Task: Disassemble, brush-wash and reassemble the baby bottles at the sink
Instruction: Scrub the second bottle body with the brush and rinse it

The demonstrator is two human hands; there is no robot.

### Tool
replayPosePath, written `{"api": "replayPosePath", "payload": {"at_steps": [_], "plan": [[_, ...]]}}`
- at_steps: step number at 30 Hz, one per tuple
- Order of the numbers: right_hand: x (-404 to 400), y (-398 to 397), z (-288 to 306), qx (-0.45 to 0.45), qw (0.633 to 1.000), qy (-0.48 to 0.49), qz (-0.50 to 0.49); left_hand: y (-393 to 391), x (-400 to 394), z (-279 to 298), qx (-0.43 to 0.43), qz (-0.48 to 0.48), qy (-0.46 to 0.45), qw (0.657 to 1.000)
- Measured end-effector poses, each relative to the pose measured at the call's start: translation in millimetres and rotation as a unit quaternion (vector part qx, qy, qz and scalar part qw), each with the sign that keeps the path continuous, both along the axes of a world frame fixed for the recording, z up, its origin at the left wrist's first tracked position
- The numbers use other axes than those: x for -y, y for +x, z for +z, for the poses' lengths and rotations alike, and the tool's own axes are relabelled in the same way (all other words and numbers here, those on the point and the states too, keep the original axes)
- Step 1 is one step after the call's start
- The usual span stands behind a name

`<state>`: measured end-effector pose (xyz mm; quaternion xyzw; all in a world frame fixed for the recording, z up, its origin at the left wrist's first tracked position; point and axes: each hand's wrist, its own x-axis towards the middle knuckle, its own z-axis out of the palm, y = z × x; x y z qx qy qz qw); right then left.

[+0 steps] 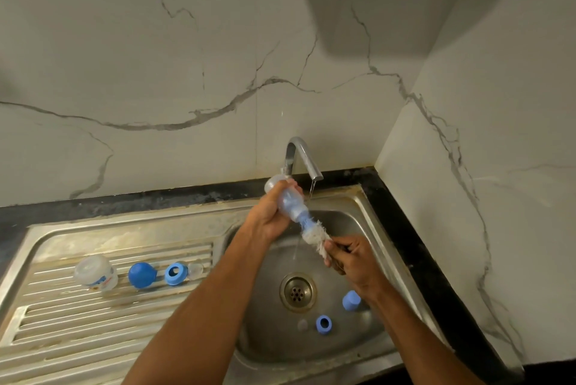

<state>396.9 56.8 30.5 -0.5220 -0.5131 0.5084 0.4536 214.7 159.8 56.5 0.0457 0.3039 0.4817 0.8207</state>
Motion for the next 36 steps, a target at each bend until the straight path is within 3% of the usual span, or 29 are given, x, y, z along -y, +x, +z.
{"api": "replayPosePath", "payload": {"at_steps": [16,19,22,25,28,30,33,36], "plan": [[-2.5,-0.2,-0.4,0.011,1.000,0.001,0.019,3.1,6.1,-7.9,-0.014,-0.025,0.029,0.999],[-0.2,11.9,-0.7,0.038,0.999,0.008,0.030,-2.1,3.3,-10.4,-0.096,-0.037,0.023,0.994],[-11.8,2.9,0.5,0.131,0.990,0.044,0.011,7.3,5.5,-11.4,-0.195,-0.086,0.000,0.977],[-21.9,0.1,-7.0,0.269,0.957,0.111,-0.015,4.8,1.9,-6.0,-0.247,-0.090,-0.002,0.965],[-27.8,-0.3,-15.5,0.364,0.922,0.129,-0.019,5.9,-2.2,-0.4,-0.227,-0.056,-0.011,0.972],[-29.3,-10.8,-11.8,0.349,0.929,0.122,-0.019,11.3,-1.7,8.0,-0.183,-0.029,-0.023,0.982],[-18.6,-11.7,-0.8,0.206,0.976,0.072,0.011,3.8,-3.3,14.7,-0.135,-0.009,-0.055,0.989],[-0.6,3.2,2.1,0.094,0.995,0.011,0.039,-8.4,-0.8,11.9,-0.105,0.007,-0.069,0.992]]}}
